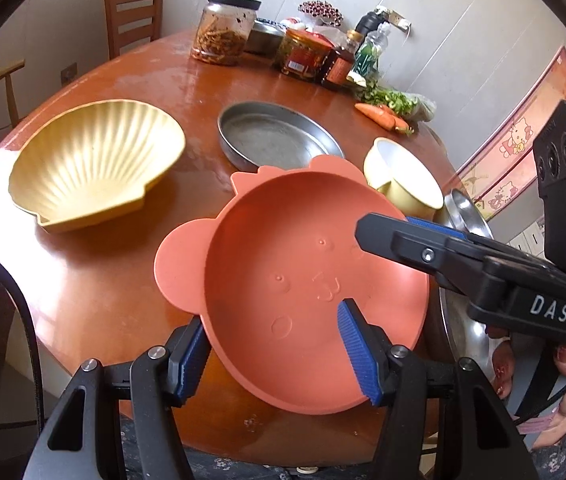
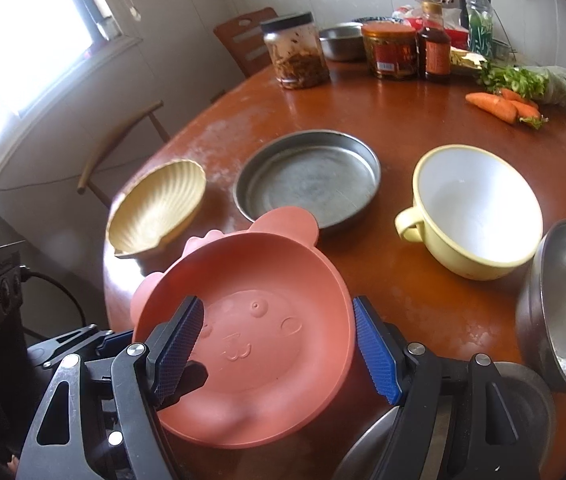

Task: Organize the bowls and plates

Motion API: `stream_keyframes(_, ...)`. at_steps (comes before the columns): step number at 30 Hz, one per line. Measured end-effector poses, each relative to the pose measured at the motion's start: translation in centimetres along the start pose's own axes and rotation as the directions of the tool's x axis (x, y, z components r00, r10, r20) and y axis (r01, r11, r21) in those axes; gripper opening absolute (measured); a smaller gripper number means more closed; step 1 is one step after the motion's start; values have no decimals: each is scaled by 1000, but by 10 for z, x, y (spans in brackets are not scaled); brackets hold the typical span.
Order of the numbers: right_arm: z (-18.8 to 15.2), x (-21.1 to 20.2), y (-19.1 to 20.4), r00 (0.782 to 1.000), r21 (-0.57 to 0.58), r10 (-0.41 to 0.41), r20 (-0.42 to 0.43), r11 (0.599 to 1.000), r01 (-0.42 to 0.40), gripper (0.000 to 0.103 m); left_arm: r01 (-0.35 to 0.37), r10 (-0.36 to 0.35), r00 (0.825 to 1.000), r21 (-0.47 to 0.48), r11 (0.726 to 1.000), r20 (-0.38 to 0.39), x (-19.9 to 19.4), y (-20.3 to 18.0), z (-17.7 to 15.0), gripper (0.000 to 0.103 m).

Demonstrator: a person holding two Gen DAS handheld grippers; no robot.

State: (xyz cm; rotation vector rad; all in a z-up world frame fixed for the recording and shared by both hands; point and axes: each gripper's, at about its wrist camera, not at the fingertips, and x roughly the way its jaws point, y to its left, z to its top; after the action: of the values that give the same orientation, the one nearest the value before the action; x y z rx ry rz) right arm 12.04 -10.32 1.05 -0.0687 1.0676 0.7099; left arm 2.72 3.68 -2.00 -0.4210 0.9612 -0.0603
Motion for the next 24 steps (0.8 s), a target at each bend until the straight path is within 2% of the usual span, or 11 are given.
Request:
stream_keyframes(8,4,1,20,1000,1,27,11,1000,-27,77,-17,18,998,-22,1000,57,-18,20,8,61)
stream_keyframes(24,40,25,83,994,-40,91,53,995,-89,77,-117,122,982,-41,992,148,-51,76,33,61)
